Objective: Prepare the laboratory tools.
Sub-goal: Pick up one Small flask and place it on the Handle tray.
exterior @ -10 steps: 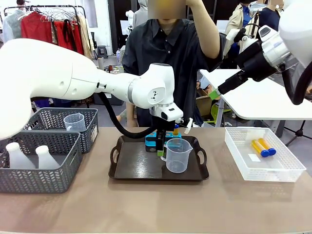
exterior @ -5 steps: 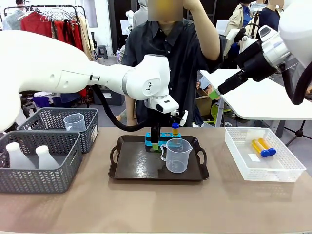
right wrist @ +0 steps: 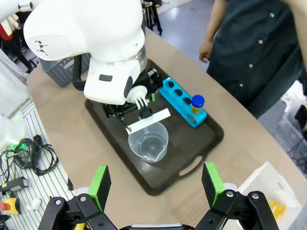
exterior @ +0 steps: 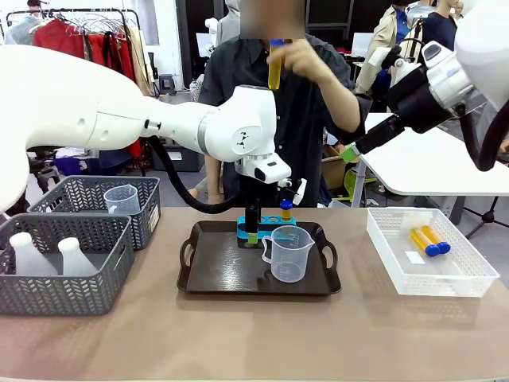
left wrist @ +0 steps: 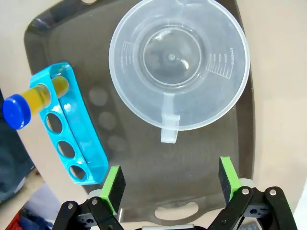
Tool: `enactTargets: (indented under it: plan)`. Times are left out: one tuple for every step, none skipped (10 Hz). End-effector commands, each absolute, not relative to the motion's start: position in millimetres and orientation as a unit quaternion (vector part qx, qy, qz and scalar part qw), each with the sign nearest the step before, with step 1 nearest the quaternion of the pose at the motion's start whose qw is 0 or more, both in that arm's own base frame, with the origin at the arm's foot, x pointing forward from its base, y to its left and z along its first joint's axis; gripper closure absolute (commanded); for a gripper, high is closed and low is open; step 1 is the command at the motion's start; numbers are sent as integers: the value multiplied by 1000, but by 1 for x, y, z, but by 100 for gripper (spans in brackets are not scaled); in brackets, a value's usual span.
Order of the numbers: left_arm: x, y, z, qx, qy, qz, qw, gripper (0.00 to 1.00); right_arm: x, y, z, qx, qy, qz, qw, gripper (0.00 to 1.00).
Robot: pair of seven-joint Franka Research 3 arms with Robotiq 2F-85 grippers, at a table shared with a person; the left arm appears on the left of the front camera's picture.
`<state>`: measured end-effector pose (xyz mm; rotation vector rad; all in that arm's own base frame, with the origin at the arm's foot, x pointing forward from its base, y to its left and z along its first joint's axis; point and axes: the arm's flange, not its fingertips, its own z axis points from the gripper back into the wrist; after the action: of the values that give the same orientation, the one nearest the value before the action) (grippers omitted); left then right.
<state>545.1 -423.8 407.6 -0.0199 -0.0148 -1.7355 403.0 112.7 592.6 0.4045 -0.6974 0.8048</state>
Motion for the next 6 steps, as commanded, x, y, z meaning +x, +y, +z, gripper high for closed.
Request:
enactTargets:
  plan:
    - [546, -422, 412, -7, -10, -762, 647, 0, 403, 113, 594, 195, -331, 381, 841, 0]
    - [546, -422, 412, -7, -10, -762, 647, 0, 403, 113, 594, 195, -331, 381, 841, 0]
    - [546, -424, 406, -10, -6, -763, 647, 0, 403, 113, 594, 195, -331, 381, 841, 0]
    - [541, -399, 421, -13, 2, -750, 661, 0, 403, 113, 594, 195, -331, 381, 841, 0]
    - [531, -381, 436, -13, 6, -741, 671, 0, 403, 113, 594, 195, -331, 381, 841, 0]
    - [525, -365, 447, -19, 7, -732, 681, 0, 403, 113, 594, 195, -331, 381, 841, 0]
